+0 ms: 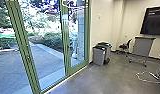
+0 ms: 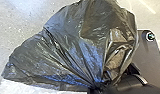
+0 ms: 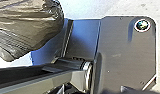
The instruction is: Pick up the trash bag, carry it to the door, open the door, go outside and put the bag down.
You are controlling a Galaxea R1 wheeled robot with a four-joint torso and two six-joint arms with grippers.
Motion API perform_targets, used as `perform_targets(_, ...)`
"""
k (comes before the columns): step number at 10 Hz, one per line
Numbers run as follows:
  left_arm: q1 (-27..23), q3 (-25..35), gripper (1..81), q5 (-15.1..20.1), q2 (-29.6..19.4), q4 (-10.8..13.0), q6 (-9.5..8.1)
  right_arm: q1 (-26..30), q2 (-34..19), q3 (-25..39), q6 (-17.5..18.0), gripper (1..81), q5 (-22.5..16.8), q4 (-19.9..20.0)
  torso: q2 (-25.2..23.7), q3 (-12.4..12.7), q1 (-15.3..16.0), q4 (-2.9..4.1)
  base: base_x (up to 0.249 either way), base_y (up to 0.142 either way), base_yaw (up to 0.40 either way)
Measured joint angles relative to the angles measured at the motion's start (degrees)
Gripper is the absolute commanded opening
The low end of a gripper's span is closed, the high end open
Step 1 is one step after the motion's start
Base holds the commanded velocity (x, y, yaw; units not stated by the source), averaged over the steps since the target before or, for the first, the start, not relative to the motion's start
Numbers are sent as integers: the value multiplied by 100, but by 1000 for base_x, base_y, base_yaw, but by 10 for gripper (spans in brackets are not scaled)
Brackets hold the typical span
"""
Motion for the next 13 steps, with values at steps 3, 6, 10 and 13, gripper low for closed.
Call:
perform_targets(3,0,0,10,0,0,0,2,6,5,-13,0,811,44,0,0,0,2,0,169,0,0)
perform_targets(6,32,-2,10,-165,-13,0,24,-33,13,-24,0,811,193,0,0,0,2,0,163,0,0)
perform_targets(10,99,0,10,-512,20,39,63,-74,30,-60,9,811,204,0,0,0,2,0,165,-16,0)
perform_targets(13,110,-27,10,-507,13,44,110,-68,49,-62,13,811,204,-1,0,0,0,0,165,-74,0)
